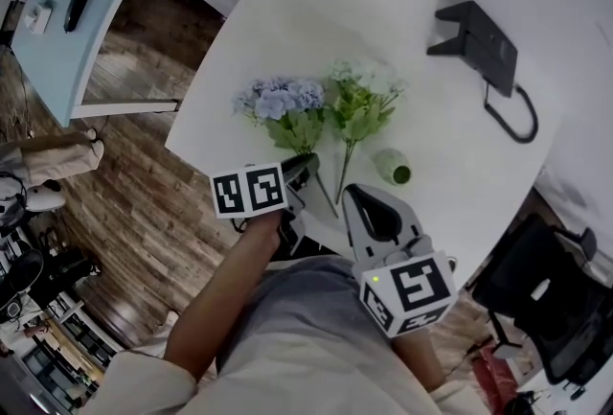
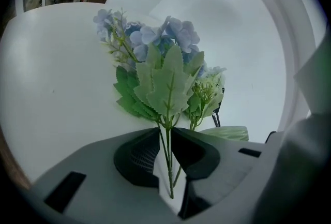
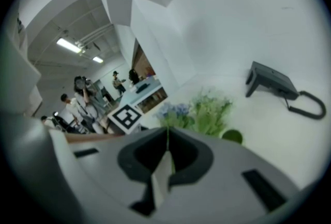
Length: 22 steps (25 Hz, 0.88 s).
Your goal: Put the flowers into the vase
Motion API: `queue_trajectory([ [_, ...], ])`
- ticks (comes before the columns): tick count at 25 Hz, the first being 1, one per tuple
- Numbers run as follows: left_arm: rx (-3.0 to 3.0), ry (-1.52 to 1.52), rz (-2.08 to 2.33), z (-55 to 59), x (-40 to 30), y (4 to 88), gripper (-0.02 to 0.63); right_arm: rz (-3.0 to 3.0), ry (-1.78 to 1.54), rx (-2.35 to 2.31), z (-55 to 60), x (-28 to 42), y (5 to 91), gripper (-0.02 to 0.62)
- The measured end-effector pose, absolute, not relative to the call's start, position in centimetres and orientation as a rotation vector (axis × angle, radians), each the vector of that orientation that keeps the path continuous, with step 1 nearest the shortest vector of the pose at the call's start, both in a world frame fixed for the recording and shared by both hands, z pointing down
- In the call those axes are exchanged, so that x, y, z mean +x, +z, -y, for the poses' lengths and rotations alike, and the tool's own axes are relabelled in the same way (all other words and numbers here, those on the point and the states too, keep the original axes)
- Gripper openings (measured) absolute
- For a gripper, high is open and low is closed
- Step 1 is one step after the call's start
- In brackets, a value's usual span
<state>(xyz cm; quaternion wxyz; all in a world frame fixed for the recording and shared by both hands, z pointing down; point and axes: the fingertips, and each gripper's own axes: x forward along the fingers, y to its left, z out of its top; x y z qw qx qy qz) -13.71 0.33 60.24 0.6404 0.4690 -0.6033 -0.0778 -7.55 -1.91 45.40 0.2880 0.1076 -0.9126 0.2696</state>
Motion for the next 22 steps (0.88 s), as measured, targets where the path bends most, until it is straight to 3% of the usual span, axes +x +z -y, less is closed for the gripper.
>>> queue_trajectory([
  [9,1.056,-0.321,1.384,0.1,-13.4,59.4,0.046,2.434,0.714,0.258,1.9,-7.1,46.0,0.023],
  [22,1.074,-0.478,1.374,-0.7,-12.6,57.0,0.040,2.487,0.740,0.327,2.6,-5.1,44.4,0.023],
])
